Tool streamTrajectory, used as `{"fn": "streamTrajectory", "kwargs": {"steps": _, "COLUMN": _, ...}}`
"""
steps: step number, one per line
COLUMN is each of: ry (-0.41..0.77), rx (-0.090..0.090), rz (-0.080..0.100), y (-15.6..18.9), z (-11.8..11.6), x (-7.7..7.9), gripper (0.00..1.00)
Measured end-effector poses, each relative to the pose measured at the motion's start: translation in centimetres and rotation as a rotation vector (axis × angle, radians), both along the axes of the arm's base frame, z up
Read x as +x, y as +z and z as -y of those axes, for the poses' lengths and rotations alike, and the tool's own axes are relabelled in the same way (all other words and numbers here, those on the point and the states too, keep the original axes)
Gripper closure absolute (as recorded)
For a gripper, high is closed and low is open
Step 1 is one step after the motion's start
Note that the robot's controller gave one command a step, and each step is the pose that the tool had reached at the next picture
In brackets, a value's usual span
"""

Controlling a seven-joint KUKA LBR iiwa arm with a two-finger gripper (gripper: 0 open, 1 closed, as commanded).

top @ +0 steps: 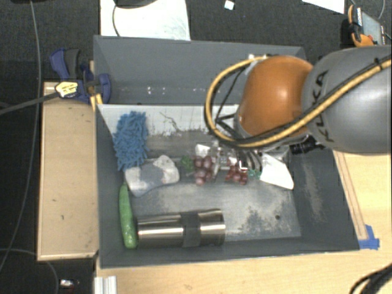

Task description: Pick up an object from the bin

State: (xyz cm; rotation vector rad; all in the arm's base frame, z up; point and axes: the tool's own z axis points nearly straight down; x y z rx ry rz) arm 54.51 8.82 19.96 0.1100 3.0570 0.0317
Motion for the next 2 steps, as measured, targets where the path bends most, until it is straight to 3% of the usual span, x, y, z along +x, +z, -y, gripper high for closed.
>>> {"fn": "streamTrajectory", "kwargs": {"steps": 1, "ry": -0.05, "rx": 0.005, "rz": -0.007, "y": -7.8, "z": -4.1, "x": 1.3, "gripper": 1.0}}
{"fn": "streamTrajectory", "kwargs": {"steps": 2, "ry": -0.047, "rx": 0.002, "rz": -0.013, "y": -5.3, "z": -3.5, "x": 0.8, "gripper": 1.0}}
